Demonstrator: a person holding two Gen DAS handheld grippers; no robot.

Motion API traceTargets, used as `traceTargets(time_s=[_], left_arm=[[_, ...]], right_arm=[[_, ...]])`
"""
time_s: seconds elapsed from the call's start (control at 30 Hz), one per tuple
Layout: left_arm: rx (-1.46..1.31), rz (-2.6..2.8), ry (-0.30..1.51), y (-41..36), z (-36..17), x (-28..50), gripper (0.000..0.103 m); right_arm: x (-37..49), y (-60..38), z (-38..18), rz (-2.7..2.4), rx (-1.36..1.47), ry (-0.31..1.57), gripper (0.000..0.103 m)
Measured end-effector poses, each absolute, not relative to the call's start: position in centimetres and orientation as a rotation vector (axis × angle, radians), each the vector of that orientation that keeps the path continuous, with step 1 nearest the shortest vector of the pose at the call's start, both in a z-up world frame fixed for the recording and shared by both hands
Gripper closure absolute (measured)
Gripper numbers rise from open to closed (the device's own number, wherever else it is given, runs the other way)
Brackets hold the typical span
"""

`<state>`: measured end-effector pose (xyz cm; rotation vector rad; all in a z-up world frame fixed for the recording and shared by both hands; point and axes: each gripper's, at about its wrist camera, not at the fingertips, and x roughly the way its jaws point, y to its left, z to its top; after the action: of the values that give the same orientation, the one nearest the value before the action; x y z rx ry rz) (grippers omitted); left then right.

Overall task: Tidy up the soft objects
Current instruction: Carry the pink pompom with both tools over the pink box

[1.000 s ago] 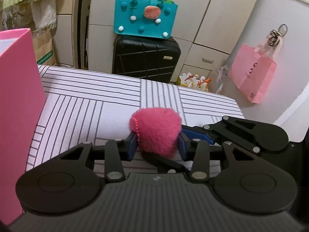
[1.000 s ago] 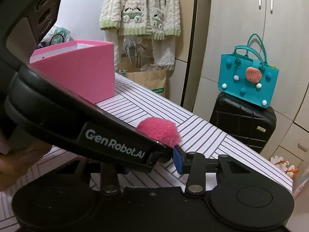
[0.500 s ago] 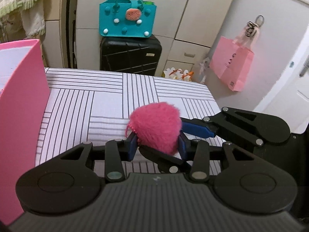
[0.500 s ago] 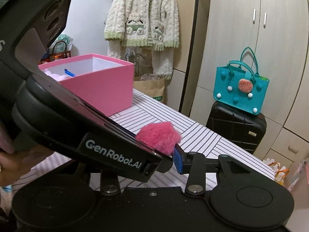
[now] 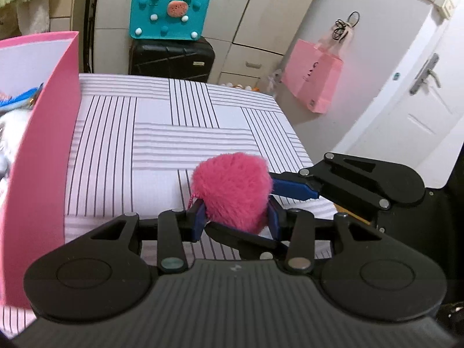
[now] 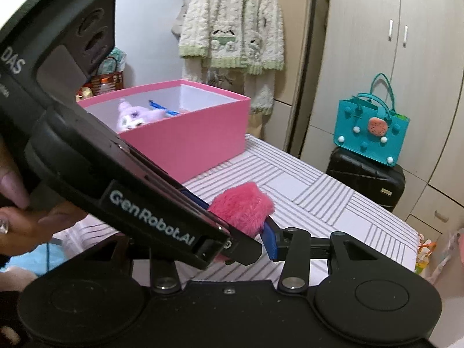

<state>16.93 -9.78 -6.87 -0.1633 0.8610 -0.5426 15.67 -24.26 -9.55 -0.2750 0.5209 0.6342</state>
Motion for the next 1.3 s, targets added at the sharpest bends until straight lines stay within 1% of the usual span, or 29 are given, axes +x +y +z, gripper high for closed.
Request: traceTargets(time_s=[0.33, 0.47, 0.7, 0.97, 1.13, 1.3], left_arm=[[-0.150, -0.562, 0.803, -4.9, -3.4, 12.8, 0.061], [-0.150, -0.557, 0.796, -2.6, -1.8, 11.9, 0.061], [-0.152, -0.560, 0.773, 1.7, 0.3, 11.4, 0.058], [-0.173, -0.502, 0.759, 6.2, 0.6, 12.6, 0.058], [-0.219, -0.474, 0.772, 9.2, 0.1, 14.2, 0.056], [-0.282, -0.431, 0.819, 11.7, -1.3, 16.3, 0.056]], right_arm=[[11.5, -20.5, -6.5, 0.668, -0.295, 0.481, 0.052], [10.1, -18.4, -5.2, 0.682, -0.320, 0.432, 0.052], [9.8, -15.3, -2.9, 0.768, -0.303, 0.397, 0.050], [11.4, -10.6, -2.4, 0.818, -0.282, 0.395, 0.050], [13.1, -8.0, -2.3, 0.852, -0.250, 0.441, 0.050], [15.4, -6.2, -3.1, 0.895, -0.214, 0.502, 0.049]])
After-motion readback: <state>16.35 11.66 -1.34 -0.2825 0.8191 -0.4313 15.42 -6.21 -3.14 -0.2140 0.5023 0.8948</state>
